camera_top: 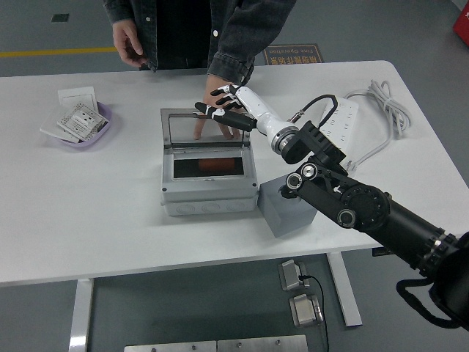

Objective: Pick up the cylinder from the cube,place it in the box,flap close box

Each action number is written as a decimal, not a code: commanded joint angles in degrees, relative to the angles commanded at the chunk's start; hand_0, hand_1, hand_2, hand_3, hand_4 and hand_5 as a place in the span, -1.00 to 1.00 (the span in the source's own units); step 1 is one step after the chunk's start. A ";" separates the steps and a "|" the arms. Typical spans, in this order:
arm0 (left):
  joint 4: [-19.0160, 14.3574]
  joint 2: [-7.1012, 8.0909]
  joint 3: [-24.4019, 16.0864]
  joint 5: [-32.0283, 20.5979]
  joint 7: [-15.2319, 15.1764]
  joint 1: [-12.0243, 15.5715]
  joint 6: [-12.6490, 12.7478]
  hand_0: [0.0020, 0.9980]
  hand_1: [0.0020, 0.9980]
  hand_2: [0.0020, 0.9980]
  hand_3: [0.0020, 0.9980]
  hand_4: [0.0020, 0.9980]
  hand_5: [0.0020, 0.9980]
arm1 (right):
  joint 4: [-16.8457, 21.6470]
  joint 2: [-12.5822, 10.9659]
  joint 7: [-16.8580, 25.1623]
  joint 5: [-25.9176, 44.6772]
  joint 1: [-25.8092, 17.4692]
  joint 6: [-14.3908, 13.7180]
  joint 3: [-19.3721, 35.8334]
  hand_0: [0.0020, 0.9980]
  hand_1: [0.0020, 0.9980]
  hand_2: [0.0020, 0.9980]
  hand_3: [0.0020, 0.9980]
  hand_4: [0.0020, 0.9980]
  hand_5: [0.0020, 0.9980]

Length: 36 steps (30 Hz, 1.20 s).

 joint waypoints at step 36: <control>0.00 -0.57 1.62 -1.68 -0.80 0.38 0.00 0.88 0.93 0.89 0.95 0.98 0.72 | 21.20 -9.80 -1.63 -3.25 -10.76 -1.30 -3.48 0.39 0.35 0.47 0.59 0.92 0.46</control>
